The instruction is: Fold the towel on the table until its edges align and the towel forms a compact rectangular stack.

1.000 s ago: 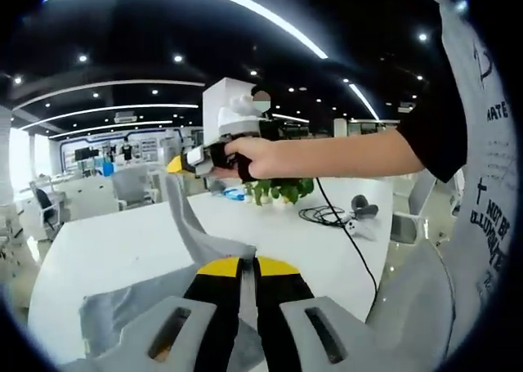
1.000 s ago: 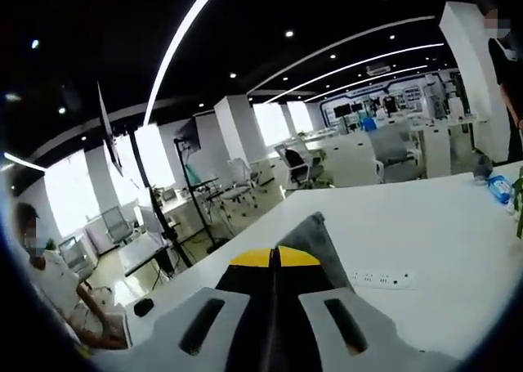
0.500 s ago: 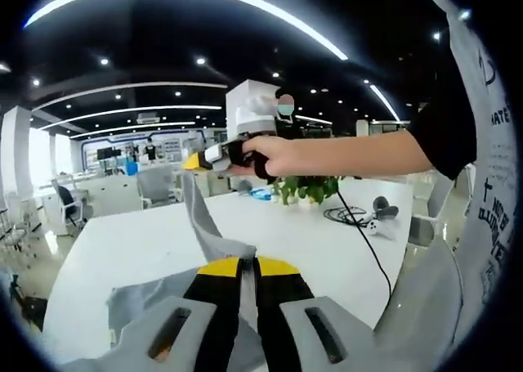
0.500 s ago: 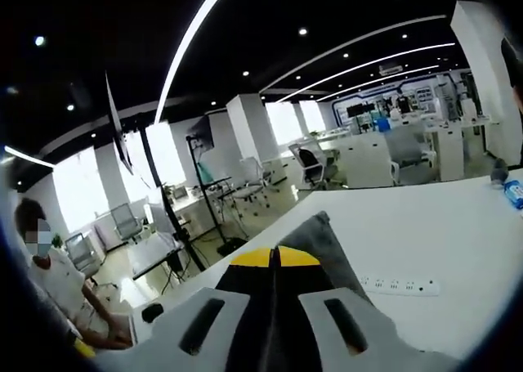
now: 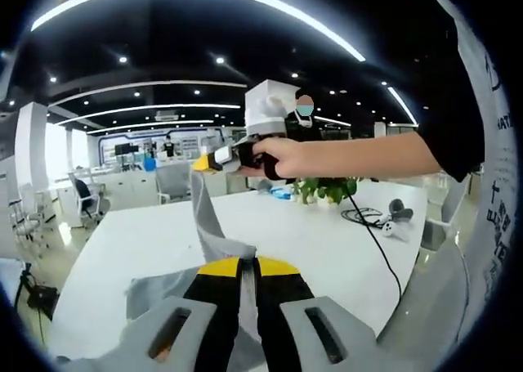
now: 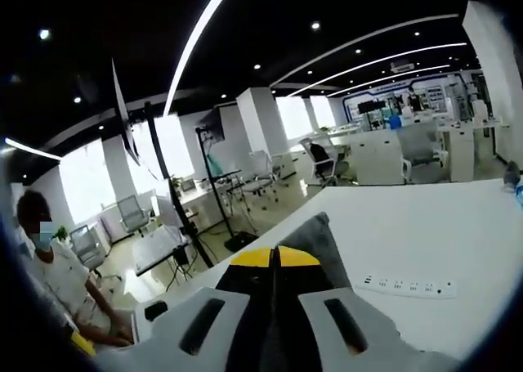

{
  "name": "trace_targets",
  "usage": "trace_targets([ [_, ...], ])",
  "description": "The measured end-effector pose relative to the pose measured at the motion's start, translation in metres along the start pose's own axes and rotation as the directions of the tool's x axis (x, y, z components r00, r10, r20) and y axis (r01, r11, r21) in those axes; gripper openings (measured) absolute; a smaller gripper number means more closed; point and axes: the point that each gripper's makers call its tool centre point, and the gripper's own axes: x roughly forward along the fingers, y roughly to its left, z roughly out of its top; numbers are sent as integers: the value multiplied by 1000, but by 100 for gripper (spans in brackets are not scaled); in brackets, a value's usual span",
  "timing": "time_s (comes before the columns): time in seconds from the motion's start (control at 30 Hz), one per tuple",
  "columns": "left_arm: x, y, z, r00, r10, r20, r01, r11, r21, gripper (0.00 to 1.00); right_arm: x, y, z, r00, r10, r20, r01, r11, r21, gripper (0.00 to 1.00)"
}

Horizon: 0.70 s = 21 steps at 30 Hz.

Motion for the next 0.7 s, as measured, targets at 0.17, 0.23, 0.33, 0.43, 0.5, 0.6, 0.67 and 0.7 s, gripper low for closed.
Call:
trace_targets([
  [0.17, -4, 8, -8, 1000, 19, -13, -19, 1000, -10, 6, 10, 5, -10, 1000, 8, -20, -7, 1000, 5, 0],
  [0.23, -7, 12, -11, 999, 31, -16, -31, 999, -17, 6, 14, 7, -12, 1000, 11, -25, -11, 1000, 5, 0],
  [0.33, -10, 17, -15, 999, 48, -20, -48, 998, -27, 6, 20, 9, -15, 999, 13, -32, -13, 1000, 2, 0],
  [0.43, -14, 22, -19, 998, 64, -24, -64, 997, -37, 6, 28, 12, -20, 999, 18, -39, -17, 1000, 11, 0],
  [0.5, -17, 25, -21, 997, 72, -23, -73, 996, -46, 6, 32, 14, -23, 999, 22, -45, -21, 1000, 10, 0],
  [0.6, -21, 32, -24, 996, 92, -16, -93, 994, -61, 6, 40, 18, -30, 998, 28, -62, -27, 1000, 5, 0],
  [0.67, -24, 37, -28, 994, 106, -26, -107, 992, -65, 6, 46, 21, -34, 997, 33, -71, -33, 999, 4, 0],
  [0.7, -24, 38, -30, 993, 113, -28, -115, 991, -69, 6, 49, 22, -36, 997, 33, -76, -33, 999, 2, 0],
])
